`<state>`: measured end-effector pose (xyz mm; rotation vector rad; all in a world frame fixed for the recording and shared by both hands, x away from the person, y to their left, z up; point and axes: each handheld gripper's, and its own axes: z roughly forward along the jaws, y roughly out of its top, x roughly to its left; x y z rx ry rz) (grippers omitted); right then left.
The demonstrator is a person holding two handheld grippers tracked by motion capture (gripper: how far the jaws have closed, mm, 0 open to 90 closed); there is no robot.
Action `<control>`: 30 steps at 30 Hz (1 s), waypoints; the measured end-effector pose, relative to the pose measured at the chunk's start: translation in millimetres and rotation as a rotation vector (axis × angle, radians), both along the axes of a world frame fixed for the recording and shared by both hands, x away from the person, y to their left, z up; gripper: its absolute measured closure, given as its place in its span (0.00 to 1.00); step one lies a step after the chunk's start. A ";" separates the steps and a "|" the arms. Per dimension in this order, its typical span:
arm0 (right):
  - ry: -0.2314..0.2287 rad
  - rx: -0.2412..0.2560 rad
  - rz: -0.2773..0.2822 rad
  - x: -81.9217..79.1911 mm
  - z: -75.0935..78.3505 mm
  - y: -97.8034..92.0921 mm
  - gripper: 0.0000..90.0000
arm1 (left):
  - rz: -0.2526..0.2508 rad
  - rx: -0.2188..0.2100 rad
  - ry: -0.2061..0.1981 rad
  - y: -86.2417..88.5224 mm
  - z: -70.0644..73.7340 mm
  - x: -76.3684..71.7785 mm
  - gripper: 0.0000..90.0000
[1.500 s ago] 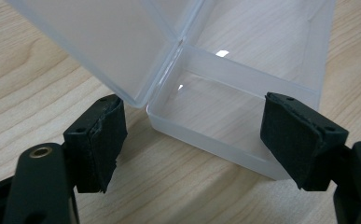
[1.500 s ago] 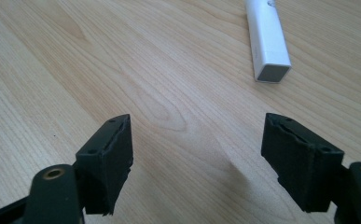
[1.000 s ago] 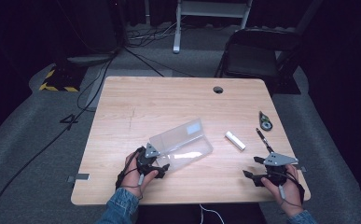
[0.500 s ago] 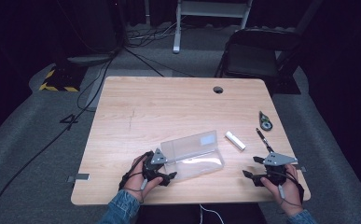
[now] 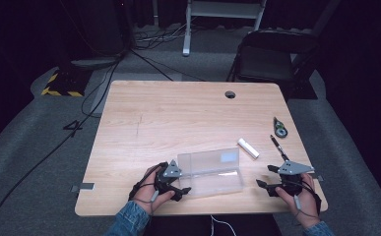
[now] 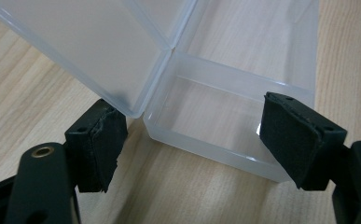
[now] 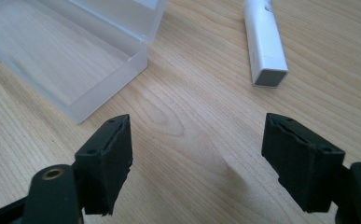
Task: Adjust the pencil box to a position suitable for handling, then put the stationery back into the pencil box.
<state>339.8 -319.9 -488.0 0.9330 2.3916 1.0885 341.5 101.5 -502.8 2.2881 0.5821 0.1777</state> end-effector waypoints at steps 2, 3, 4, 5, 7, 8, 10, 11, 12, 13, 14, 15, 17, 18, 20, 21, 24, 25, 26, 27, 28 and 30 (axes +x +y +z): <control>0.004 -0.004 0.001 0.2 -0.5 0.5 0.28 | -0.011 -0.005 0.003 -2.1 -0.2 -1.0 0.26; 0.006 -0.002 0.003 0.4 -1.0 0.6 0.28 | -0.018 -0.006 0.004 -3.8 -0.2 -1.7 0.26; 0.006 -0.002 0.003 0.4 -1.0 0.6 0.28 | -0.018 -0.006 0.004 -3.8 -0.2 -1.7 0.26; 0.006 -0.003 0.003 0.7 -1.1 0.6 0.28 | -0.022 -0.006 0.008 -4.5 -0.2 -1.9 0.26; 0.004 -0.001 0.001 0.9 -0.6 0.7 0.28 | -0.025 -0.004 0.007 -5.0 -0.1 -1.5 0.25; 0.004 -0.001 0.001 0.9 -0.6 0.7 0.28 | -0.025 -0.006 0.008 -5.2 -0.2 -1.3 0.25; 0.004 -0.001 0.000 0.8 -0.4 -0.4 0.28 | -0.003 -0.009 0.011 -4.0 0.4 -0.7 0.25; 0.002 0.001 -0.002 0.9 -0.4 -0.9 0.28 | 0.009 -0.019 0.012 -2.0 1.6 0.5 0.25; 0.002 0.001 -0.002 0.9 -0.4 -0.9 0.28 | 0.009 -0.019 0.012 -2.0 1.6 0.5 0.25; 0.002 0.001 -0.004 0.7 -0.4 -1.3 0.28 | 0.038 -0.061 0.019 0.8 3.8 1.4 0.25; 0.002 0.003 -0.004 0.1 -0.7 -1.9 0.28 | 0.049 -0.073 0.017 2.5 5.5 2.1 0.24; 0.003 -0.001 -0.004 -0.1 -0.6 -2.3 0.28 | 0.061 -0.097 0.018 4.2 7.2 2.2 0.23; 0.002 0.002 -0.003 -0.5 -0.1 -2.7 0.28 | 0.073 -0.111 0.015 7.2 10.1 2.1 0.23; -0.005 0.003 -0.004 0.2 2.0 -2.9 0.27 | 0.080 -0.122 0.015 10.0 11.9 1.9 0.23; -0.013 0.006 -0.007 1.3 3.4 -2.5 0.27 | 0.084 -0.123 0.014 11.5 12.6 1.8 0.23; -0.013 0.005 -0.006 1.8 3.8 -2.5 0.27 | 0.087 -0.122 0.010 13.0 13.2 2.2 0.23; -0.016 0.008 -0.004 3.1 4.0 -2.8 0.27 | 0.100 -0.121 0.005 17.7 14.7 2.2 0.23; -0.015 0.008 -0.004 3.8 4.1 -3.1 0.27 | 0.101 -0.121 0.003 19.6 15.5 2.3 0.23; -0.015 0.007 -0.006 4.3 4.3 -3.3 0.27 | 0.111 -0.122 0.002 21.9 16.6 1.7 0.23; -0.014 0.008 -0.005 5.1 4.5 -3.5 0.27 | 0.118 -0.125 0.004 23.9 17.6 1.4 0.23; -0.014 0.011 -0.003 5.8 4.8 -3.7 0.27 | 0.127 -0.124 0.003 27.2 19.0 1.3 0.23; -0.012 0.013 -0.006 7.4 6.0 -4.0 0.27 | 0.145 -0.113 0.000 30.7 20.6 0.7 0.23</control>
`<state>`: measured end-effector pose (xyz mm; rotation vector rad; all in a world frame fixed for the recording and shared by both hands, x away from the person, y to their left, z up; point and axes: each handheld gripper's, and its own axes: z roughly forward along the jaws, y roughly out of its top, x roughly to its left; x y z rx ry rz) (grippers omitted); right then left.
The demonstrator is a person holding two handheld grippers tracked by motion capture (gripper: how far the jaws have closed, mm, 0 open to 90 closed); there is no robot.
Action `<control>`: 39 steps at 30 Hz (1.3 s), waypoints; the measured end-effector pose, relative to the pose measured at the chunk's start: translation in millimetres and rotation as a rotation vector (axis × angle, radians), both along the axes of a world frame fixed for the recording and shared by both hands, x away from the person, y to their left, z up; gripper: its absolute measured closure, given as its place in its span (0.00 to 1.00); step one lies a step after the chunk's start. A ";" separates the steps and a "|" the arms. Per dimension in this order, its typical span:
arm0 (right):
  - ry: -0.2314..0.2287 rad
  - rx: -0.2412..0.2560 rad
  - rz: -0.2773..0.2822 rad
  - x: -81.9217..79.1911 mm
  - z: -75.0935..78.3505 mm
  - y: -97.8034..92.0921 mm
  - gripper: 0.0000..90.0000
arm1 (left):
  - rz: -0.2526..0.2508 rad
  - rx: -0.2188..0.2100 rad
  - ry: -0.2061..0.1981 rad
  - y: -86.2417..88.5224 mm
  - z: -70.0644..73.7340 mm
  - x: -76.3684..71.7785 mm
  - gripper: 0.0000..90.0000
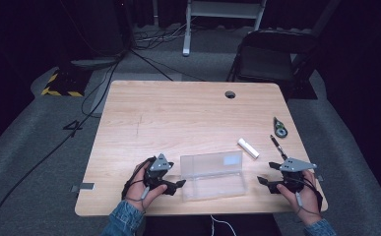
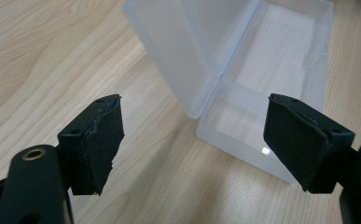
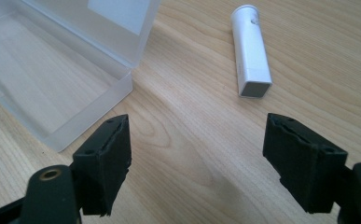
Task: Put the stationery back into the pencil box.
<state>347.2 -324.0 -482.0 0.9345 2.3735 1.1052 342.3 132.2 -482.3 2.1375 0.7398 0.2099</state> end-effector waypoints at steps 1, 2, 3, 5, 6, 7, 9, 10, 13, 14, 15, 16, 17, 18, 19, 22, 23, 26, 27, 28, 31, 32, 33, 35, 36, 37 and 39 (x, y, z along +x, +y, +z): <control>-0.002 0.001 -0.001 0.7 0.5 0.1 0.27 | 0.009 0.012 0.005 2.2 0.6 -0.2 0.24; -0.003 0.004 0.000 1.5 1.0 0.2 0.27 | 0.020 0.026 0.006 4.8 1.1 -0.4 0.24; -0.005 0.006 0.000 2.6 2.0 0.3 0.27 | 0.030 0.026 0.010 6.3 1.4 -1.2 0.24; -0.007 0.011 0.000 4.3 4.0 0.2 0.27 | 0.032 0.026 0.006 10.3 1.9 -2.0 0.24; -0.008 0.015 0.000 5.3 5.3 0.1 0.27 | 0.036 0.021 0.011 11.7 2.0 -2.9 0.24; -0.010 0.016 0.000 6.4 6.9 -0.1 0.26 | 0.043 0.021 0.012 13.6 2.0 -3.5 0.24; -0.013 0.020 -0.009 8.4 10.5 -1.0 0.26 | 0.053 0.022 0.013 17.4 1.8 -3.9 0.24; -0.014 0.023 -0.010 9.5 11.6 -1.6 0.26 | 0.059 0.018 0.017 18.6 1.5 -4.2 0.24; -0.015 0.026 -0.014 11.3 13.4 -2.6 0.26 | 0.075 0.029 0.008 23.5 0.1 -4.1 0.23; -0.015 0.025 -0.016 12.7 14.9 -3.5 0.26 | 0.087 0.042 0.005 26.5 -1.7 -4.4 0.23; -0.016 0.024 -0.020 14.3 16.4 -4.3 0.25 | 0.100 0.054 0.005 29.2 -3.5 -4.7 0.23; -0.016 0.024 -0.025 15.9 17.5 -4.7 0.25 | 0.113 0.070 0.006 32.3 -5.2 -4.6 0.23; -0.015 0.022 -0.027 17.9 18.7 -5.6 0.25 | 0.132 0.073 0.017 35.3 -7.1 -4.8 0.22; -0.011 0.023 -0.033 19.9 19.6 -6.2 0.25 | 0.155 0.078 0.024 39.3 -8.8 -4.2 0.22; -0.007 0.025 -0.037 22.7 20.2 -7.2 0.24 | 0.172 0.083 0.023 42.1 -10.1 -3.2 0.22; 0.005 0.028 -0.057 28.0 20.9 -9.7 0.23 | 0.213 0.109 0.028 48.2 -13.8 -1.4 0.22; 0.005 0.026 -0.061 30.0 21.1 -11.1 0.22 | 0.222 0.119 0.028 49.7 -14.8 -0.7 0.22; 0.020 0.019 -0.082 34.7 21.3 -15.3 0.18 | 0.251 0.140 0.027 53.0 -17.6 0.7 0.22; 0.026 0.017 -0.088 36.5 21.3 -17.0 0.18 | 0.254 0.150 0.026 54.1 -18.5 1.2 0.22; 0.027 0.016 -0.098 38.8 21.1 -18.5 0.18 | 0.260 0.153 0.024 54.7 -19.7 1.4 0.21; 0.032 -0.003 -0.123 45.1 22.8 -23.0 0.22 | 0.262 0.151 0.007 56.8 -21.4 1.9 0.20; 0.035 -0.012 -0.125 47.0 24.0 -24.3 0.25 | 0.266 0.151 0.005 57.2 -21.6 2.1 0.20; 0.033 -0.021 -0.128 49.0 25.7 -25.5 0.27 | 0.268 0.150 0.007 57.4 -21.7 2.3 0.20; 0.030 -0.036 -0.138 52.1 29.0 -27.1 0.29 | 0.275 0.143 0.020 58.0 -21.8 2.9 0.19; 0.031 -0.040 -0.144 54.0 30.9 -27.7 0.29 | 0.276 0.147 0.014 58.6 -21.9 3.9 0.18; 0.031 -0.042 -0.147 55.8 32.6 -28.3 0.29 | 0.279 0.153 0.014 59.4 -21.7 4.8 0.18; 0.035 -0.040 -0.155 59.1 35.5 -29.0 0.29 | 0.284 0.152 0.012 60.9 -21.8 6.9 0.18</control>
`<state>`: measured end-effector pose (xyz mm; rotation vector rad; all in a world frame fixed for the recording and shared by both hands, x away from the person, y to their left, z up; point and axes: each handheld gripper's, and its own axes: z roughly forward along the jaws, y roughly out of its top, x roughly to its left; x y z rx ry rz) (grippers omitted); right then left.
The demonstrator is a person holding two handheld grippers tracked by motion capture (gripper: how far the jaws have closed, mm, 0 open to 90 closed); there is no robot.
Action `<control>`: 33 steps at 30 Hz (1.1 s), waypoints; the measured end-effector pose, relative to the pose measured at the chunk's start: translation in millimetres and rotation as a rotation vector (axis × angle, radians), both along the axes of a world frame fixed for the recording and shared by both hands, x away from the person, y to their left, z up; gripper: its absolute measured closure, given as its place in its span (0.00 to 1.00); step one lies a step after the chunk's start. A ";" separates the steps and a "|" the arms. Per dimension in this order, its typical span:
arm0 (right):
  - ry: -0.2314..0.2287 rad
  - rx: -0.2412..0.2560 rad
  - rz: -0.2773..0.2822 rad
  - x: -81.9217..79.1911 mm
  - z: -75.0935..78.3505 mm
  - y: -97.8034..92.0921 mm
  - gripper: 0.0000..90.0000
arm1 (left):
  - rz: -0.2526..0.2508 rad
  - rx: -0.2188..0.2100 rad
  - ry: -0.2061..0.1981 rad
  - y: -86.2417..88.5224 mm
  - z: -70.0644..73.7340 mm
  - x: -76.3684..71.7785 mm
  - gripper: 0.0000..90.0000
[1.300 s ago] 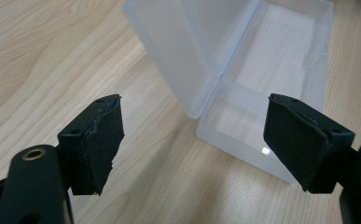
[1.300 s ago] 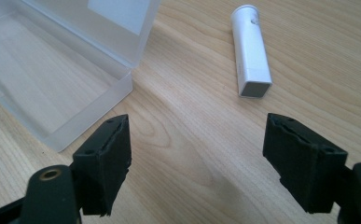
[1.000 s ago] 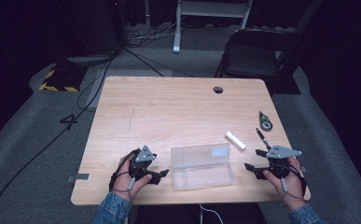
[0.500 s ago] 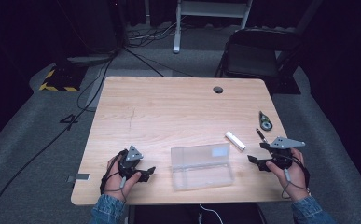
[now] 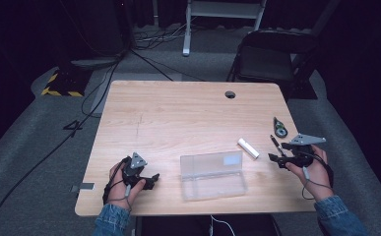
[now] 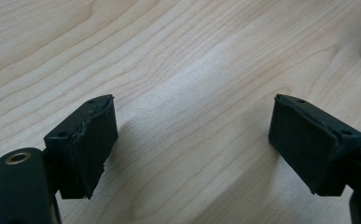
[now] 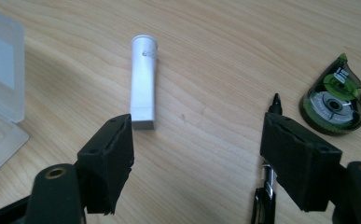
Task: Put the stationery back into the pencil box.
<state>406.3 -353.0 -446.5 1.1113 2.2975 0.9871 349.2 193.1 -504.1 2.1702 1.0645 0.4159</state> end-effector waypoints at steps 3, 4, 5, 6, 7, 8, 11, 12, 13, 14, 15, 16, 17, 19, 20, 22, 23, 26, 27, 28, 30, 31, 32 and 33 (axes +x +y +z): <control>0.004 -0.008 -0.021 4.4 2.9 -1.4 0.31 | 0.001 0.001 0.005 0.4 0.1 1.3 0.17; 0.010 -0.013 -0.022 5.6 3.7 -2.0 0.32 | 0.003 -0.001 0.008 0.2 0.0 1.3 0.17; 0.014 -0.019 -0.026 6.9 4.4 -2.6 0.33 | 0.004 -0.001 0.008 0.1 -0.1 1.4 0.16; 0.014 -0.022 -0.032 8.3 4.9 -3.4 0.34 | 0.005 -0.001 0.009 0.1 -0.1 1.4 0.16; 0.015 -0.020 -0.037 9.8 5.3 -4.1 0.35 | 0.005 -0.001 0.009 0.2 0.0 1.4 0.16; 0.016 -0.017 -0.047 11.4 5.6 -4.9 0.37 | 0.006 0.001 0.008 0.3 0.1 1.5 0.16; 0.025 0.003 -0.073 16.8 5.6 -8.0 0.41 | 0.006 0.002 0.007 0.4 0.1 1.6 0.16; 0.023 0.008 -0.078 18.9 5.3 -9.1 0.43 | 0.006 0.002 0.008 0.4 0.1 1.6 0.16; 0.018 0.014 -0.080 20.7 5.1 -10.1 0.45 | 0.006 0.002 0.008 0.4 0.1 1.6 0.16; 0.014 0.013 -0.085 22.6 5.1 -11.1 0.46 | 0.004 0.002 0.009 0.5 0.1 1.8 0.16; 0.013 0.012 -0.091 24.4 5.0 -12.1 0.46 | 0.002 -0.002 0.010 0.4 0.0 2.2 0.16; 0.010 0.007 -0.098 26.8 4.7 -13.1 0.46 | 0.003 -0.003 0.005 0.2 -0.3 2.5 0.16; 0.010 -0.001 -0.101 28.1 4.6 -13.9 0.46 | 0.004 -0.005 0.008 0.1 -0.3 2.8 0.16; 0.024 -0.003 -0.120 31.3 3.4 -15.0 0.49 | 0.004 -0.007 0.008 -0.2 -0.4 3.4 0.16; 0.040 -0.005 -0.124 32.8 2.8 -15.9 0.50 | 0.004 -0.009 0.007 -0.4 -0.5 3.9 0.16; 0.053 -0.021 -0.130 37.1 1.2 -17.8 0.51 | 0.001 -0.004 0.005 -0.2 -0.3 4.6 0.16; 0.058 -0.028 -0.134 39.0 0.6 -18.5 0.51 | 0.002 -0.008 0.007 -0.5 -0.5 4.6 0.16; 0.077 -0.037 -0.143 44.6 -1.8 -19.0 0.54 | 0.006 -0.011 0.012 -0.8 -0.4 4.7 0.16; 0.083 -0.044 -0.147 46.8 -3.0 -19.1 0.56 | 0.005 -0.010 0.012 -0.8 -0.4 4.7 0.16; 0.089 -0.052 -0.147 49.2 -4.4 -19.3 0.58 | 0.006 -0.010 0.012 -0.8 -0.4 4.7 0.16; 0.110 -0.062 -0.150 54.4 -8.2 -19.7 0.63 | 0.000 -0.002 0.007 -0.3 -0.1 5.4 0.16; 0.118 -0.067 -0.152 57.1 -10.4 -19.7 0.65 | 0.000 -0.001 0.006 -0.3 -0.1 5.6 0.16; 0.124 -0.072 -0.151 58.8 -12.0 -19.5 0.67 | 0.000 0.000 0.004 -0.3 -0.2 5.8 0.16; 0.129 -0.075 -0.151 59.8 -13.1 -19.0 0.69 | 0.000 0.000 0.004 -0.3 -0.2 5.8 0.16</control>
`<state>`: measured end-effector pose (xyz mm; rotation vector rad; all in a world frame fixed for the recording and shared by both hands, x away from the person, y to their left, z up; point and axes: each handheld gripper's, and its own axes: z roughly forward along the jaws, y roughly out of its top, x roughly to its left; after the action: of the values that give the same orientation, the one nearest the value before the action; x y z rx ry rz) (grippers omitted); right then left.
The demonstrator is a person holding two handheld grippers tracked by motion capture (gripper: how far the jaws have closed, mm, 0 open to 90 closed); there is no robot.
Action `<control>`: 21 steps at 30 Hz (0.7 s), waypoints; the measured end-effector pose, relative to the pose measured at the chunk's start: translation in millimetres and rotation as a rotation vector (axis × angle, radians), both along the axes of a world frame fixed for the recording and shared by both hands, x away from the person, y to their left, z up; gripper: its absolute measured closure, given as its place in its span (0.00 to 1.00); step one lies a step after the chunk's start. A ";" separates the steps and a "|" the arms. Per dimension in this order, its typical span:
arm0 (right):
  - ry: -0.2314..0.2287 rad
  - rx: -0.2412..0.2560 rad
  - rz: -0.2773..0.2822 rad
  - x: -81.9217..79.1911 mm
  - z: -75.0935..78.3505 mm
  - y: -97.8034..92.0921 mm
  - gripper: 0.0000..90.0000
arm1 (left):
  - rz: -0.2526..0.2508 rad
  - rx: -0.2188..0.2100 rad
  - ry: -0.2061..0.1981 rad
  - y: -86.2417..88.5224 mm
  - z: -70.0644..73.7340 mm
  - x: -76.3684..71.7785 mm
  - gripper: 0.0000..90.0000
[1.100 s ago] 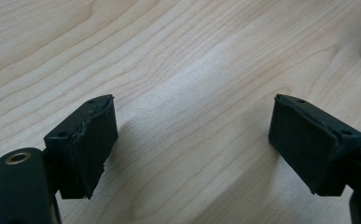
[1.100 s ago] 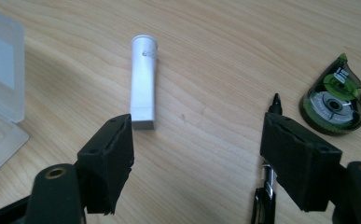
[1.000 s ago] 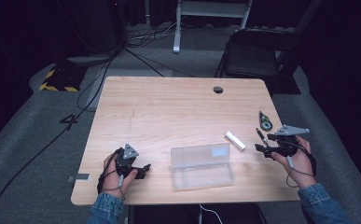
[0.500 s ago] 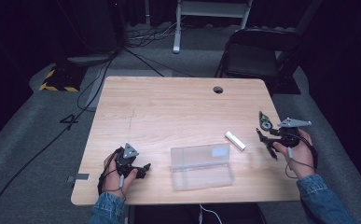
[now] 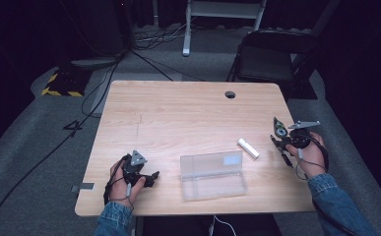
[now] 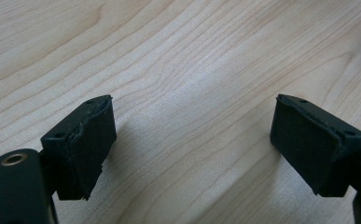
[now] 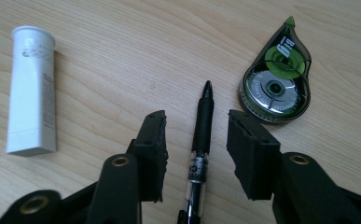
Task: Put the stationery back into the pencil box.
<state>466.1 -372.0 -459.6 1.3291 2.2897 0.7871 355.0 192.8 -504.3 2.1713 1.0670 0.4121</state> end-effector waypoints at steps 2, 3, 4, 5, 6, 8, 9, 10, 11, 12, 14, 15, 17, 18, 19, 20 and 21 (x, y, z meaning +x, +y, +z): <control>0.012 0.001 -0.001 1.7 -2.2 1.1 0.71 | -0.001 0.001 0.003 -0.1 0.3 0.7 0.16; 0.021 -0.004 -0.003 3.3 -4.6 2.2 0.73 | -0.002 0.002 0.001 -0.1 0.3 1.0 0.16; 0.027 -0.005 -0.007 4.0 -5.9 2.9 0.75 | -0.001 0.004 0.000 -0.1 0.3 1.1 0.16; 0.035 -0.007 -0.010 4.7 -6.8 3.4 0.76 | 0.001 -0.002 0.005 -0.4 0.2 0.9 0.16; 0.035 -0.012 -0.014 5.3 -7.7 3.9 0.78 | 0.003 -0.004 0.006 -0.6 0.1 0.9 0.16; 0.035 -0.019 -0.015 5.9 -8.3 4.2 0.79 | 0.003 -0.005 0.007 -0.7 0.1 0.9 0.16; 0.033 -0.023 -0.017 6.3 -8.9 4.9 0.81 | 0.003 -0.006 0.007 -0.7 0.1 0.9 0.16; 0.029 -0.023 -0.021 6.3 -9.1 5.7 0.82 | 0.003 -0.004 0.006 -0.6 0.1 0.9 0.16; 0.027 -0.028 -0.020 6.0 -8.5 7.0 0.84 | 0.003 -0.005 0.006 -0.7 0.1 0.9 0.16; 0.025 -0.032 -0.017 5.8 -8.1 7.8 0.85 | 0.003 -0.004 0.006 -0.6 0.1 0.9 0.16; 0.016 -0.045 -0.012 5.4 -7.2 10.5 0.89 | 0.004 -0.005 0.006 -0.7 0.0 0.9 0.16; 0.020 -0.053 -0.010 5.3 -6.8 11.3 0.90 | 0.004 -0.006 0.006 -0.7 0.0 0.8 0.16; 0.025 -0.060 -0.006 6.1 -7.4 12.4 0.90 | 0.004 -0.005 0.006 -0.8 0.0 0.8 0.16; 0.027 -0.065 -0.004 6.6 -8.0 12.7 0.91 | 0.004 -0.005 0.006 -0.8 0.0 0.8 0.16; 0.030 -0.072 -0.006 7.0 -8.9 13.2 0.91 | 0.003 -0.005 0.006 -0.8 0.0 0.8 0.16; 0.032 -0.073 -0.004 7.2 -9.2 13.2 0.91 | 0.003 -0.005 0.006 -0.7 0.0 0.8 0.16; 0.030 -0.074 -0.003 7.4 -9.3 13.3 0.92 | 0.003 -0.005 0.006 -0.7 0.0 0.8 0.16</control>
<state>473.5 -358.8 -468.9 1.3199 2.3157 0.6787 355.8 192.0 -504.2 2.1680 1.0738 0.4045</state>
